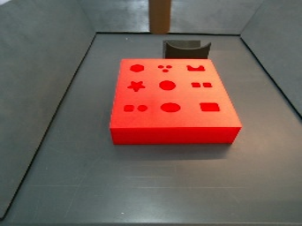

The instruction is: Insert the hexagon object.

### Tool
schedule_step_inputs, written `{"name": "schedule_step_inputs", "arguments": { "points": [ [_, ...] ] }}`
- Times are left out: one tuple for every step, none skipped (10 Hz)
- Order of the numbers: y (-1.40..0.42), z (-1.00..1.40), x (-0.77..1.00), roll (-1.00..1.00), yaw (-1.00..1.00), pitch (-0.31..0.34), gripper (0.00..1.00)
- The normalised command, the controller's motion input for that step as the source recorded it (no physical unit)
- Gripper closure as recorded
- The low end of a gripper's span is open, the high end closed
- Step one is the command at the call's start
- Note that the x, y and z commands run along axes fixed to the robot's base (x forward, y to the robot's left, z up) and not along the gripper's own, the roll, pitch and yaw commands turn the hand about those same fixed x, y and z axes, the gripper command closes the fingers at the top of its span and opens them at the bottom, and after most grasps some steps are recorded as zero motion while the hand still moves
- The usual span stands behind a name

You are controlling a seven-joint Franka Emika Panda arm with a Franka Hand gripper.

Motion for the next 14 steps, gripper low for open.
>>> {"name": "schedule_step_inputs", "arguments": {
  "points": [
    [0.13,-0.37,0.34,0.06,-0.88,0.000,1.00],
    [0.15,-0.46,0.31,0.10,-0.85,0.010,1.00],
    [0.35,-0.66,0.07,0.08,-0.74,0.014,1.00],
    [0.46,-0.70,0.00,0.05,-0.65,0.000,1.00],
    [0.92,-0.78,-0.34,0.00,-0.08,-0.014,1.00],
    [0.94,-0.86,-0.47,0.06,-0.01,0.000,1.00],
    [0.93,-0.86,-0.46,0.06,-0.02,0.000,1.00],
    [0.96,-0.67,-0.49,0.01,-0.01,0.009,1.00],
    [0.84,-0.40,-0.35,0.00,-0.02,0.056,1.00],
    [0.73,-0.23,-0.24,0.00,-0.15,0.066,1.00],
    [0.46,0.00,-0.05,-0.01,-0.53,0.137,1.00],
    [0.10,0.38,0.00,0.00,-0.84,0.089,1.00],
    [0.00,0.23,0.00,0.00,-1.00,0.011,1.00],
    [0.00,0.31,-0.06,-0.05,-0.93,0.000,1.00]
  ]
}}
